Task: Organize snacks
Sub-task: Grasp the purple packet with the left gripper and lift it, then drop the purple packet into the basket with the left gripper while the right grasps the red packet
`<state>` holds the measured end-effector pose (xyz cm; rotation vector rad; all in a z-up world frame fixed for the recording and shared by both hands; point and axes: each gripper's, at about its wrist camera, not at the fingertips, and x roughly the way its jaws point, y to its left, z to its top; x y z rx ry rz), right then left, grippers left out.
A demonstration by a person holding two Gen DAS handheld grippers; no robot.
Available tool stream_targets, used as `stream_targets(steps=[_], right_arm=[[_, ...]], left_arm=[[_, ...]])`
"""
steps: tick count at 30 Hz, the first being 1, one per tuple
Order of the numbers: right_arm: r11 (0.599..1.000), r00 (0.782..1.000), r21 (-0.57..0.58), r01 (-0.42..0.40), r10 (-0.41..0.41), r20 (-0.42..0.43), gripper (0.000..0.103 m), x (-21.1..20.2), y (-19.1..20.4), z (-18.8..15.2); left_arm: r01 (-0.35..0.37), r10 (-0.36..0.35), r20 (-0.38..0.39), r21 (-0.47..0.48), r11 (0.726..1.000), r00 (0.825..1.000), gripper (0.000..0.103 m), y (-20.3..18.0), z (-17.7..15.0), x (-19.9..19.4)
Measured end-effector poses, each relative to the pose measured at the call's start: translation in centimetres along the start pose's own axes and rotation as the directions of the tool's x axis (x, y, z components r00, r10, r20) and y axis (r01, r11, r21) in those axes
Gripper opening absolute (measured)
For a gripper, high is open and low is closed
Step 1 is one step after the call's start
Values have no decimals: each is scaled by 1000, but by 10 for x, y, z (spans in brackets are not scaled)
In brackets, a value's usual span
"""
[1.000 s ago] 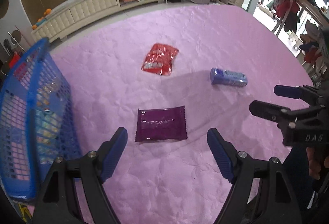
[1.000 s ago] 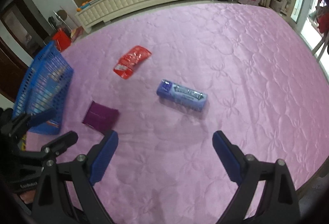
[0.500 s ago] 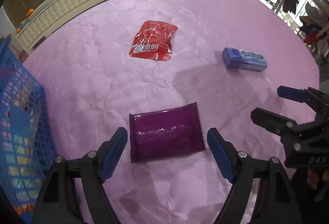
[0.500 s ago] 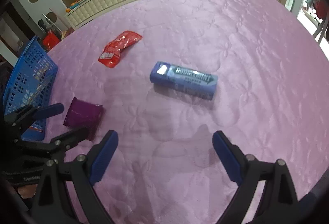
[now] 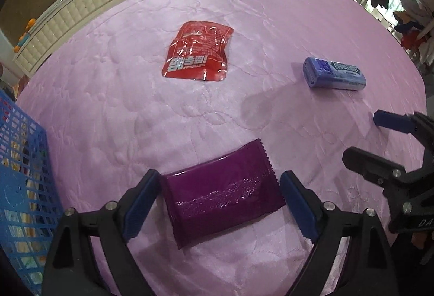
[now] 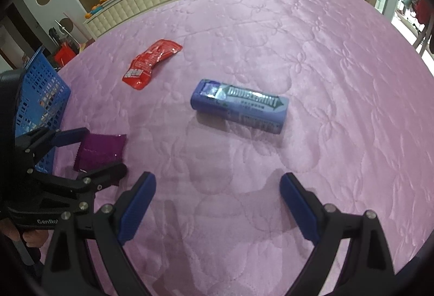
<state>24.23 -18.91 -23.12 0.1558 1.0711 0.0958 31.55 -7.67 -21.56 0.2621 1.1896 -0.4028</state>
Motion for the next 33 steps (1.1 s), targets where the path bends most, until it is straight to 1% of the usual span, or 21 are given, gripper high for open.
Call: stream_targets(steps=[3, 4, 6, 8, 9, 11, 16, 21, 23, 27, 31, 33], right_arm=[[1000, 1000, 1, 0, 0, 1, 95, 1, 0, 0], [1000, 1000, 4, -2, 2, 0, 95, 1, 0, 0], [1000, 1000, 8, -3, 3, -2, 95, 1, 0, -1], [1000, 1000, 12, -5, 5, -5, 95, 0, -1, -1], [1000, 1000, 14, -6, 6, -5, 95, 0, -1, -2], [1000, 1000, 18, -7, 8, -7, 95, -2, -1, -4], [1000, 1000, 19, -8, 8, -10, 95, -5, 0, -7], [1000, 1000, 16, -20, 20, -5, 95, -11, 0, 0], [1000, 1000, 0, -22, 22, 9, 95, -15, 3, 9], [999, 999, -36, -33, 34, 42, 95, -24, 13, 34], [994, 996, -102, -45, 52, 65, 95, -34, 32, 62], [990, 996, -130, -63, 70, 50, 95, -34, 41, 77]], left_arm=[[-19, 18, -20, -40, 999, 1000, 86, 0, 6, 2], [-23, 21, -23, -54, 998, 999, 82, 1, 5, 1], [-28, 26, -26, -74, 997, 999, 77, 1, 1, -1], [-31, 29, -28, -98, 995, 999, 67, 1, -1, -4], [-32, 29, -29, -111, 993, 999, 66, 3, -2, -5], [-30, 26, -33, -139, 990, 999, 59, 7, -4, -6], [-16, 9, -36, -185, 983, 999, 56, 16, -7, -7], [2, 2, 21, -216, 976, 1000, 56, 22, -6, -29], [-8, 21, 59, -210, 978, 998, 56, 26, 0, -44], [-47, 75, 125, -211, 976, 989, 56, 32, 10, -75], [-69, 114, 188, -228, 971, 976, 56, 43, 17, -105], [-92, 143, 205, -241, 966, 968, 56, 46, 16, -120]])
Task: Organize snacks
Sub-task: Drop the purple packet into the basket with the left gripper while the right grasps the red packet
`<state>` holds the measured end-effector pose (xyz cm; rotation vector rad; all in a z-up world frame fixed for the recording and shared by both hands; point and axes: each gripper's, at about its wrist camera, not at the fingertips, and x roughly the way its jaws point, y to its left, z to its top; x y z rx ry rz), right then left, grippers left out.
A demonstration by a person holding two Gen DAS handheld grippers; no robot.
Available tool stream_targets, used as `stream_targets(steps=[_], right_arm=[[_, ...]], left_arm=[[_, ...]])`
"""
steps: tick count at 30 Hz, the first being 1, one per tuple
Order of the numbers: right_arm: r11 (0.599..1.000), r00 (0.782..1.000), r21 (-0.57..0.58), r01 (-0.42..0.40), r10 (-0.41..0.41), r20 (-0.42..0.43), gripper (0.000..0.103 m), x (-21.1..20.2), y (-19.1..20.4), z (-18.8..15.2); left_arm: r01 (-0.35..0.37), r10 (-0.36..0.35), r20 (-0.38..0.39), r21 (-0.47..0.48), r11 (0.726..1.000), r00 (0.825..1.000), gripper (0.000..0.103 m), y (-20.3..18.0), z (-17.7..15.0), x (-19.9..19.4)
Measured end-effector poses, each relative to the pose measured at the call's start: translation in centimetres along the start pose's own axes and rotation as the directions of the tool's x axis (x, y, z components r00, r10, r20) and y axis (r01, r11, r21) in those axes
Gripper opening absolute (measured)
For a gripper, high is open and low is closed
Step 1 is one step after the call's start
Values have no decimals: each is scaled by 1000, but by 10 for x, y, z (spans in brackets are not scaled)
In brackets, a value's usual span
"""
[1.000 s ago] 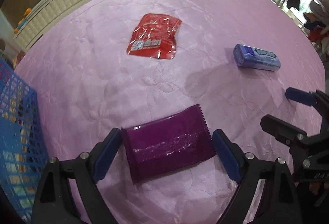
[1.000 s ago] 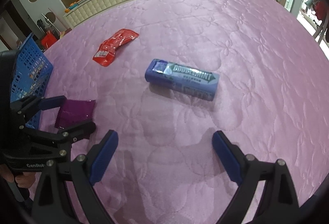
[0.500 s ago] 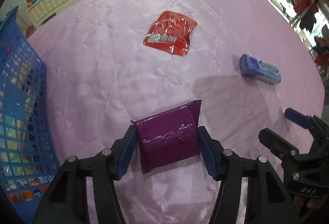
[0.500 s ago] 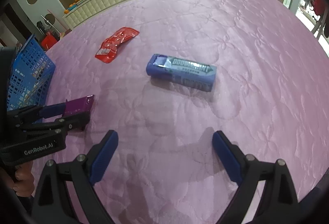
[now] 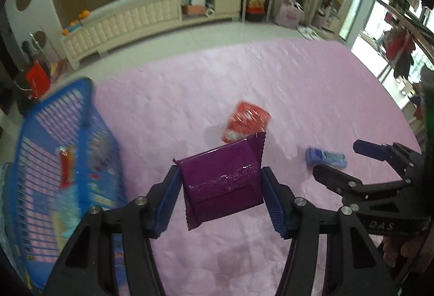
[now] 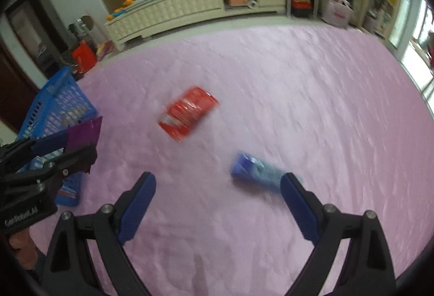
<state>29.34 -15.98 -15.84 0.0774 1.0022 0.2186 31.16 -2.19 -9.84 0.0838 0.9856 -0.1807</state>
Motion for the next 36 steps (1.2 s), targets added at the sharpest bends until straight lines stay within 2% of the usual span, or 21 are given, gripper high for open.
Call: stream_targets(steps=[7, 10, 12, 15, 17, 21, 24, 27, 29, 32, 34, 36], right_arm=[[999, 997, -22, -47, 45, -67, 95, 28, 33, 52], [996, 985, 56, -63, 71, -158, 95, 58, 38, 62], [996, 981, 82, -29, 44, -189, 95, 78, 40, 68], [996, 979, 86, 39, -21, -201, 95, 96, 44, 77], [994, 976, 92, 64, -43, -213, 95, 108, 47, 79], [987, 968, 119, 107, -76, -238, 95, 126, 51, 84], [980, 953, 111, 166, -130, -273, 95, 146, 58, 86], [977, 949, 113, 180, -142, -283, 94, 158, 64, 89], [975, 942, 104, 195, -157, -295, 89, 164, 67, 90], [972, 936, 30, 234, -217, -276, 84, 169, 82, 88], [976, 942, 6, 220, -211, -262, 79, 171, 91, 85], [980, 947, -31, 199, -200, -250, 70, 169, 99, 84]], left_arm=[[-55, 65, 95, -104, 993, 993, 56, 45, 24, -35], [-95, 114, 100, -173, 980, 988, 56, 72, 26, -38], [-109, 132, 88, -227, 968, 987, 56, 90, 23, -38], [-93, 114, 58, -289, 953, 992, 56, 118, 17, -33], [-105, 128, 51, -324, 940, 990, 56, 137, 13, -31], [-129, 147, 12, -407, 904, 989, 56, 166, 10, -19], [-127, 133, -14, -428, 895, 991, 56, 182, 8, -9], [-153, 150, -39, -418, 896, 988, 56, 188, 8, 0], [-143, 139, -42, -419, 897, 989, 56, 189, 7, 3], [-145, 137, -49, -415, 898, 989, 56, 193, 2, 6], [-150, 137, -59, -420, 895, 989, 56, 197, -1, 5], [-144, 129, -65, -431, 891, 990, 56, 197, -4, 4]])
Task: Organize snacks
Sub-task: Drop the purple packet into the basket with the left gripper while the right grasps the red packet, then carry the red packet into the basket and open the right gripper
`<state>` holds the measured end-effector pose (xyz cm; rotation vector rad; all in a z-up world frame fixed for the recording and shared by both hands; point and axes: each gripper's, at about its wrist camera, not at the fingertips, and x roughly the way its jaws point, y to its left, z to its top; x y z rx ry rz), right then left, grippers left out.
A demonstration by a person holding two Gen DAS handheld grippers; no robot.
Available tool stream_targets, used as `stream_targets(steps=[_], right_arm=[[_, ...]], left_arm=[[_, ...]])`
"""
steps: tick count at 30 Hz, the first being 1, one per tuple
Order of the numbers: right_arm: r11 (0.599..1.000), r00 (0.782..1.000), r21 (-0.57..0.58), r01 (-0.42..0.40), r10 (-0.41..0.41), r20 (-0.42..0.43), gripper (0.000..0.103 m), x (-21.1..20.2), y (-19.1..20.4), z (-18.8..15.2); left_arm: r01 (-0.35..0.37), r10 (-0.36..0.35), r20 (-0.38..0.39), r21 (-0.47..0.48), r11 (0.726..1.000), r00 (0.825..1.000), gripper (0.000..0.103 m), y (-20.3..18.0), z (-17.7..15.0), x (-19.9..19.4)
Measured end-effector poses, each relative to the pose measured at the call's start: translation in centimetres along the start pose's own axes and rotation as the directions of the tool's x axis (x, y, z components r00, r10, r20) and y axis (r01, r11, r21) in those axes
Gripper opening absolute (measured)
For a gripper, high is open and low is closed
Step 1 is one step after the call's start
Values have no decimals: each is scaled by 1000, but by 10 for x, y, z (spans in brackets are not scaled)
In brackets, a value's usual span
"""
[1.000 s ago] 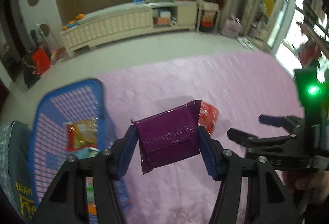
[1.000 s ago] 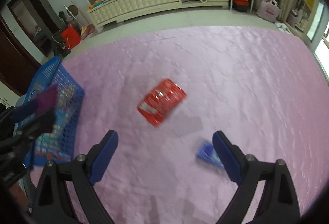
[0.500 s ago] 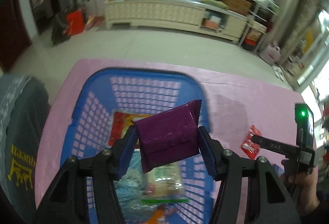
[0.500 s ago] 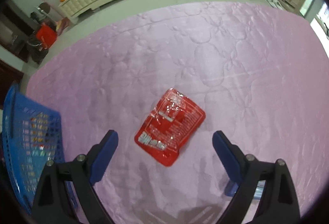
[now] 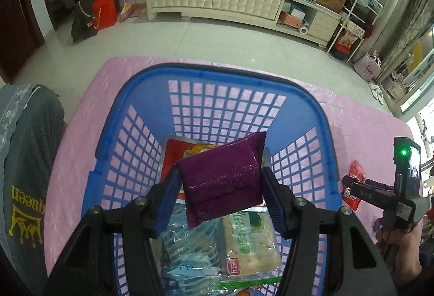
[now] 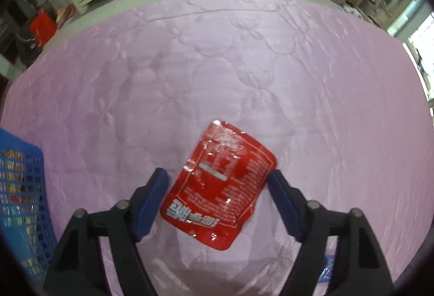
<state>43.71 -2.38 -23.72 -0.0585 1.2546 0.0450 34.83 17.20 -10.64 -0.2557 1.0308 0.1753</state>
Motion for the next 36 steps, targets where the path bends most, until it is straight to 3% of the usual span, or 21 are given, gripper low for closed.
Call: stream_targets(steps=[3, 7, 10, 17, 23, 29, 36], right_arm=[[997, 1000, -72, -5, 6, 21, 50, -2, 15, -3], [988, 998, -156, 13, -4, 57, 43, -8, 23, -15], [985, 998, -174, -13, 24, 59, 39, -14, 16, -24], [985, 990, -111, -130, 135, 45, 39, -33, -12, -42], [974, 975, -104, -201, 210, 77, 39, -76, -13, -51], [959, 952, -200, -202, 240, 189, 39, -135, 12, -64], [933, 921, -284, -221, 296, 255, 39, -195, 54, -83]], left_arm=[[19, -19, -5, 4, 1000, 1000, 57, -3, -2, -1], [3, -3, -12, 30, 1000, 1000, 57, -9, -2, -2], [-15, 16, -17, 63, 998, 1000, 67, -13, 0, 1], [-29, 30, -7, 85, 996, 1000, 72, -17, -7, -7], [-9, 7, 30, 84, 996, 1000, 72, -14, -19, -41], [-10, 2, 83, 96, 995, 997, 72, -9, -38, -86], [7, -16, 125, 72, 997, 992, 72, 19, -56, -130]])
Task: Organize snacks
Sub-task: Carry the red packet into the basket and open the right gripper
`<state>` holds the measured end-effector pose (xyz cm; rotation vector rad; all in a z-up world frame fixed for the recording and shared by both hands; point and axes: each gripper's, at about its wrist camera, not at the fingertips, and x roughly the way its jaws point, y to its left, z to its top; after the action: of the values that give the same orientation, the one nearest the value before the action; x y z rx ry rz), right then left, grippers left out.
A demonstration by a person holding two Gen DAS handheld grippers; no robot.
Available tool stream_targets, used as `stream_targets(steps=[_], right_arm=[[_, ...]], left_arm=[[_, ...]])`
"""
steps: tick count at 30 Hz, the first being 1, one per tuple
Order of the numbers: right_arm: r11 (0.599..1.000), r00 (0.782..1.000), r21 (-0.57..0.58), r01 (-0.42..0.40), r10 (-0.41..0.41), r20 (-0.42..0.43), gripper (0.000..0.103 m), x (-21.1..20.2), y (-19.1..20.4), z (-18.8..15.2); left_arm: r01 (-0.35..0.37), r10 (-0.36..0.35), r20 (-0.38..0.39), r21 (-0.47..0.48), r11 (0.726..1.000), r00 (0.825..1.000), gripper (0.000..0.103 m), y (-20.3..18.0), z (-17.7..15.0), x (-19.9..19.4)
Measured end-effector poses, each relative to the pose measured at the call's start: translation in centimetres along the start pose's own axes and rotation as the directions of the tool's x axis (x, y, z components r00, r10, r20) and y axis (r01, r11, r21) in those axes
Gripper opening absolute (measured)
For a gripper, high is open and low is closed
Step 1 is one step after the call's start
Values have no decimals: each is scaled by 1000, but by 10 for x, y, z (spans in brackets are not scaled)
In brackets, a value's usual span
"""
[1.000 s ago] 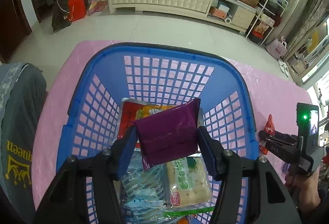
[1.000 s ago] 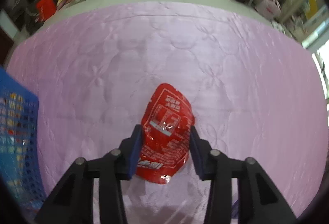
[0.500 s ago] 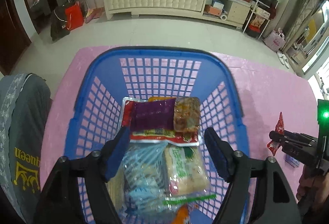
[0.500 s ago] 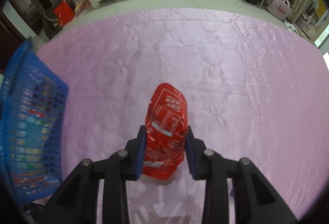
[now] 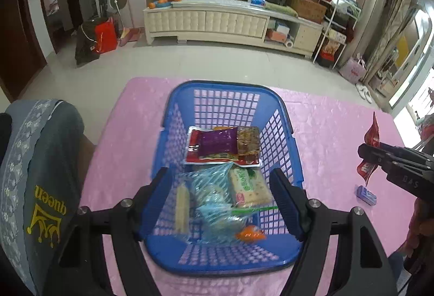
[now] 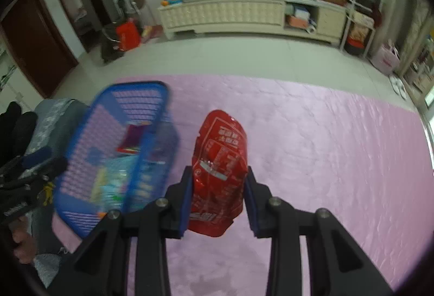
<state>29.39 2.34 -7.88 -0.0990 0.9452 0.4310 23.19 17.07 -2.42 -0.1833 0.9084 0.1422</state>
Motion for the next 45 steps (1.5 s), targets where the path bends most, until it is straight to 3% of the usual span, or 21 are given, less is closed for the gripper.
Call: stream_targets(steps=[8, 18, 24, 29, 41, 43, 45], right_arm=[[994, 999, -105, -42, 44, 17, 39, -17, 58, 2], [981, 999, -188, -40, 36, -25, 39, 13, 100, 16], [979, 997, -202, -32, 17, -73, 39, 45, 106, 21], [973, 996, -228, -21, -1, -95, 40, 66, 109, 24], [973, 993, -230, 8, -35, -117, 42, 90, 104, 35], [975, 992, -221, 8, -36, -121, 48, 91, 102, 35], [975, 990, -223, 6, -37, -135, 60, 92, 101, 35]], left_arm=[[-42, 40, 51, 26, 999, 998, 72, 27, -12, -28], [-43, 43, 36, -9, 999, 998, 72, 62, -11, -14], [-40, 41, 7, -35, 999, 999, 72, 74, -9, 6], [-60, 60, 19, 2, 998, 998, 72, 64, -6, 12], [-77, 77, -11, 0, 997, 997, 72, 61, 6, 34], [-82, 82, -6, 3, 997, 997, 72, 59, 6, 33], [-85, 85, -3, 6, 996, 996, 72, 56, 5, 30]])
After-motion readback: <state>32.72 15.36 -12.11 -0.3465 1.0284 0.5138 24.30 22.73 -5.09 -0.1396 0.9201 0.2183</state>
